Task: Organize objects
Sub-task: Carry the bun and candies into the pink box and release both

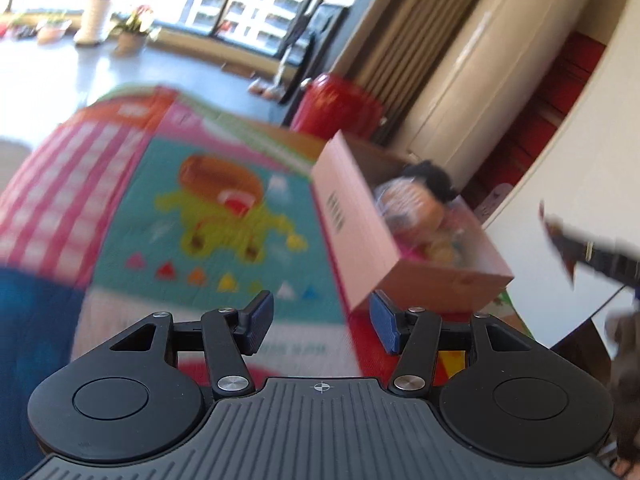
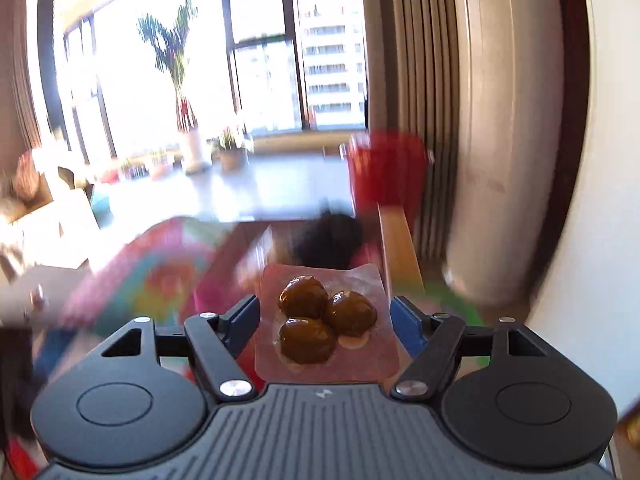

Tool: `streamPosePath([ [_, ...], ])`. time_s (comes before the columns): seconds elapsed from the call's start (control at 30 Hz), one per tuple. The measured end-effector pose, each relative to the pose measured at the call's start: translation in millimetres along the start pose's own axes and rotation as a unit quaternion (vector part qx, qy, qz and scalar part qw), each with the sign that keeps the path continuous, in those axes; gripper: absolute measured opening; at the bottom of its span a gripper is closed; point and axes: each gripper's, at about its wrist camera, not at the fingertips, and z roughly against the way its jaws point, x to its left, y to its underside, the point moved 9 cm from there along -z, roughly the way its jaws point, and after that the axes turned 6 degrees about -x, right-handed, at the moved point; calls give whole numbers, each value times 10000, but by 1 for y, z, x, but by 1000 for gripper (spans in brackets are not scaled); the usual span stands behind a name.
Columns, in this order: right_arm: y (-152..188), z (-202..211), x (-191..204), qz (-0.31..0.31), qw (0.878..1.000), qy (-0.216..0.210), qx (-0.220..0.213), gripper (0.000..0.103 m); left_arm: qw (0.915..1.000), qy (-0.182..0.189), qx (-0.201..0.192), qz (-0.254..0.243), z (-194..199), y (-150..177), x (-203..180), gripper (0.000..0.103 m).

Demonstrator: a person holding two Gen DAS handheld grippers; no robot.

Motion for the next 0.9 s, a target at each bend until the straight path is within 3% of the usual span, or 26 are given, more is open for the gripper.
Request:
streamPosePath([
  [0.03,-13,-11,1,-69,10000,-42,-56,72,9999,10,95,138,1,7,4,58],
  [0.1,-27,-37,3,-220,9995,-189,103,83,9994,-17,243,253,1,17,5,58],
  [0.17,-29,-59,-2,-279,9993,-43,250,83,9995,18,272,146,-1,19,-1,58],
  [0.23,-22,-66,-11,-113,9990,262,352,83,9998,83,193,35,3,14,-8,58],
  [0.37,9,-45,-23,51,9990,40,448,92,9996,259,-65,-23,-3,-7,-23,58],
  [0.47,33,-35,-24,551,9968,178,549,93,9985,409,-294,-228,-20,-28,-45,58],
  [0.53,47,-35,-24,835,9940,304,642,93,9981,294,-312,-449,-38,-36,-57,58],
  [0.67,63,-49,-21,1127,9892,317,878,76,9952,-439,51,-868,-75,-34,-57,58],
  [0.73,67,-55,-20,1185,9886,369,856,76,9942,-582,145,-896,-83,-29,-50,62],
  [0.83,68,-69,-16,1023,9896,300,968,76,9953,-563,23,-789,-80,-31,-37,77],
  [0.9,69,-76,-7,902,9909,172,982,77,9939,-765,-135,-779,-73,-39,-20,87],
])
